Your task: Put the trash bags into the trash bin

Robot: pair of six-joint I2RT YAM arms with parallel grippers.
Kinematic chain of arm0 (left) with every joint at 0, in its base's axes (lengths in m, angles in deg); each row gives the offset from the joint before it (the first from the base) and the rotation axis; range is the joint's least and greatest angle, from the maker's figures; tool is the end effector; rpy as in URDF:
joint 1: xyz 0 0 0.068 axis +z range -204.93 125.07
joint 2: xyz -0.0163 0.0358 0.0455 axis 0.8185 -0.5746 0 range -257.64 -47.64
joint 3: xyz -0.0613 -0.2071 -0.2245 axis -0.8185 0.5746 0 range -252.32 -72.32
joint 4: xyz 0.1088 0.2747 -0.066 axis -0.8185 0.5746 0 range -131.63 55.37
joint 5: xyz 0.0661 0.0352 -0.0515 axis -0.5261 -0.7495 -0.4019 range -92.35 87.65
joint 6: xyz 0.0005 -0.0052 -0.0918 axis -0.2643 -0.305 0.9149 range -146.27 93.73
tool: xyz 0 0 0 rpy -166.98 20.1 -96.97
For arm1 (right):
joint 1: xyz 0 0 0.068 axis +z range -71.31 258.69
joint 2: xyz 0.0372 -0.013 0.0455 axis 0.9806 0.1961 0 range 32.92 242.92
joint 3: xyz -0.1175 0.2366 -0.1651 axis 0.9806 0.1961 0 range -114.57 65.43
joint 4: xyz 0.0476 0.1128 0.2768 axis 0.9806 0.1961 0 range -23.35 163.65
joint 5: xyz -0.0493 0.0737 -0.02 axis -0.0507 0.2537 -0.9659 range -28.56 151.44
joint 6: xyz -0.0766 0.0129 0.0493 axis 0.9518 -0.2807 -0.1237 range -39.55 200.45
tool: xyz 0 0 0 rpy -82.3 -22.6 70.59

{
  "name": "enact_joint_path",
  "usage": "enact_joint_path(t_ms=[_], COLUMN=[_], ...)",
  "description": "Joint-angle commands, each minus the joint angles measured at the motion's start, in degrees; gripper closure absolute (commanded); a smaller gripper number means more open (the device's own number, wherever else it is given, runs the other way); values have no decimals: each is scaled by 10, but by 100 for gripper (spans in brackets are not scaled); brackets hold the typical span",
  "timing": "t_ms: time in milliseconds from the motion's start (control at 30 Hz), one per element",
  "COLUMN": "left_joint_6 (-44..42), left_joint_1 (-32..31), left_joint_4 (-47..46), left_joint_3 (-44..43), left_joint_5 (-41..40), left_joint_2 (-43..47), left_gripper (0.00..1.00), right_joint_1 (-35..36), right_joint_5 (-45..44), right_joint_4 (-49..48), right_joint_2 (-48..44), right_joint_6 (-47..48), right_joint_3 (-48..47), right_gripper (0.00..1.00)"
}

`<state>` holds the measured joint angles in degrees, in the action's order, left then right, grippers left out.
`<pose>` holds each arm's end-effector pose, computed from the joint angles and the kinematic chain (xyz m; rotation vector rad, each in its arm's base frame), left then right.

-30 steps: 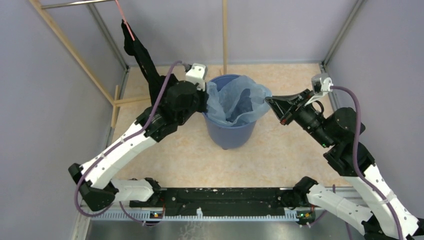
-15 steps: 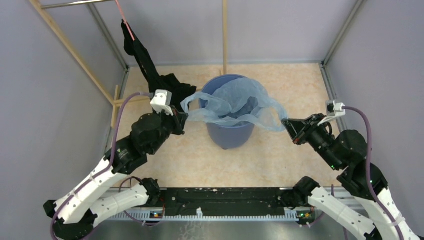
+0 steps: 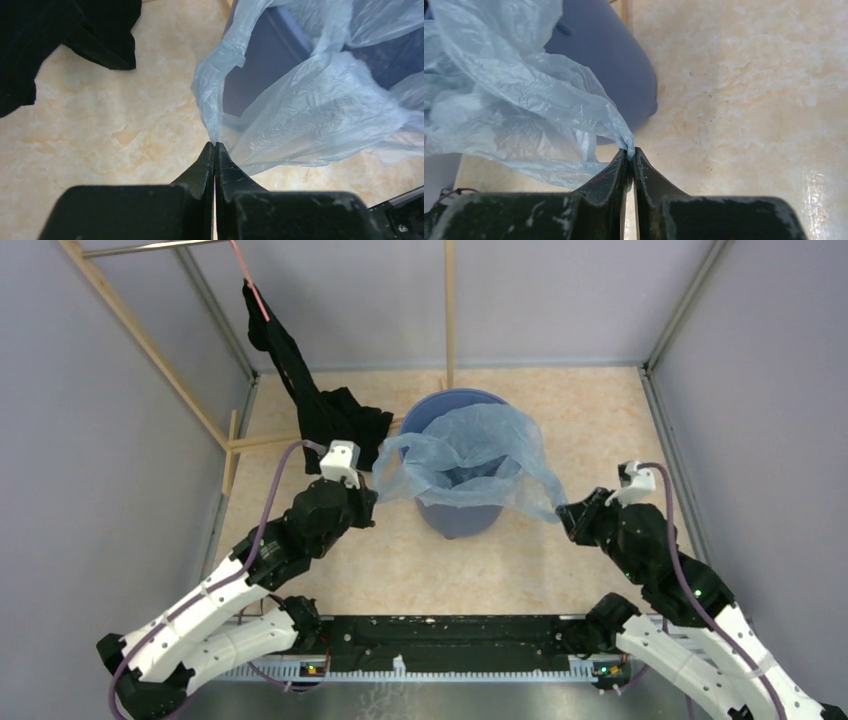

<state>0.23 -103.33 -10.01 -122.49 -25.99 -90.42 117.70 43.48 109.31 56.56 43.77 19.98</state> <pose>0.1654 -0.1365 0.3551 0.1121 1.9799 -0.4462 0.1170 0.0620 0.3440 0.1725 1.9526 0.5810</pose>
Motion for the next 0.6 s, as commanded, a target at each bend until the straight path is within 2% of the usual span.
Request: enact_joint_path(t_ms=[0,167,300,433,500,567], left_joint_6=[-4,13,9,11,15,19], left_joint_1=[2,5,8,16,20,21], left_joint_4=[-33,-55,-96,-113,-110,-107], left_joint_3=[30,45,44,35,33,38], left_joint_5=[-4,-50,-54,-43,-34,-23], left_joint_2=[-18,-78,-114,-145,-152,-149], left_gripper=[100,100,100,100,98,95], right_joint_1=[5,5,4,5,5,5], right_joint_5=[-31,-88,-125,-141,-129,-112], right_joint_4=[-73,-217,-295,-281,-256,-222], right_joint_2=[15,82,175,249,255,237], right_joint_6=[-9,35,113,161,172,176], right_joint_3=[56,121,118,64,45,34], right_gripper=[92,92,87,75,68,56])
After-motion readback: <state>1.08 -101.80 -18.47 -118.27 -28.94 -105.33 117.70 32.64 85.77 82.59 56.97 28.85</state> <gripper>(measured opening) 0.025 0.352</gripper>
